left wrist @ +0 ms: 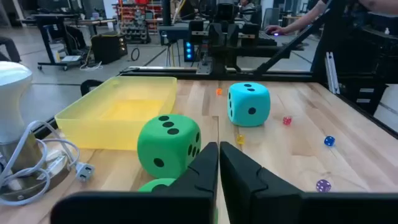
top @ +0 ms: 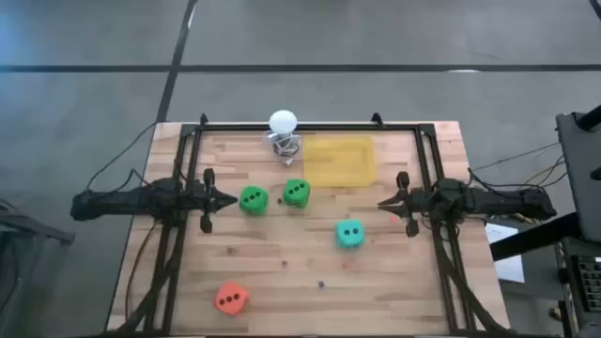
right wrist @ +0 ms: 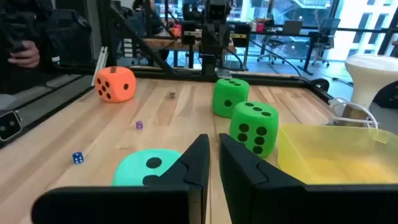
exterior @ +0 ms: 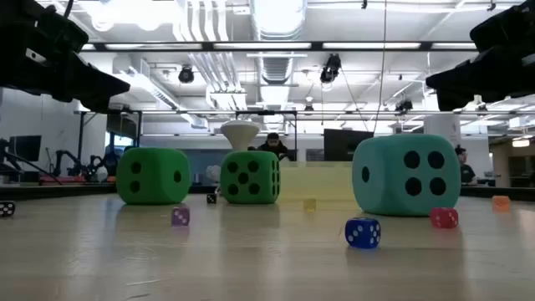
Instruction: Pick & Place Dice
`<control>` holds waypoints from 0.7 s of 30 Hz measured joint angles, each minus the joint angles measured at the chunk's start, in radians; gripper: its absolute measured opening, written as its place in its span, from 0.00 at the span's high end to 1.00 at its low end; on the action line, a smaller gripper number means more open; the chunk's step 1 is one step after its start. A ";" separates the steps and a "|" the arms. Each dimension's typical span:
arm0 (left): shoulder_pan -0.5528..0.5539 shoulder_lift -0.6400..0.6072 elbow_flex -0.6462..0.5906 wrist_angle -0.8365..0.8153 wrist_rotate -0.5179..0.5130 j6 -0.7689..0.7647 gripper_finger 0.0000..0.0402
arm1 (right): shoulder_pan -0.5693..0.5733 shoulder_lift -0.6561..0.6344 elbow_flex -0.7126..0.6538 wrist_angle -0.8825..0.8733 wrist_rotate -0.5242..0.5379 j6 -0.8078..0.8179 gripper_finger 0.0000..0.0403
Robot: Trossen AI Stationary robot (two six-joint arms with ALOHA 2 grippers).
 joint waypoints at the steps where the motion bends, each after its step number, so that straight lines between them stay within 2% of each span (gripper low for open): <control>1: 0.000 0.000 0.000 0.001 -0.002 0.000 0.94 | 0.000 0.000 0.000 0.001 0.000 0.007 0.92; 14: 0.000 0.000 -0.002 0.017 -0.003 -0.002 0.94 | 0.000 0.002 0.000 0.000 0.000 0.089 0.92; 21: 0.000 0.000 -0.002 0.025 -0.003 -0.060 0.94 | 0.000 0.001 0.000 0.040 0.000 0.087 0.92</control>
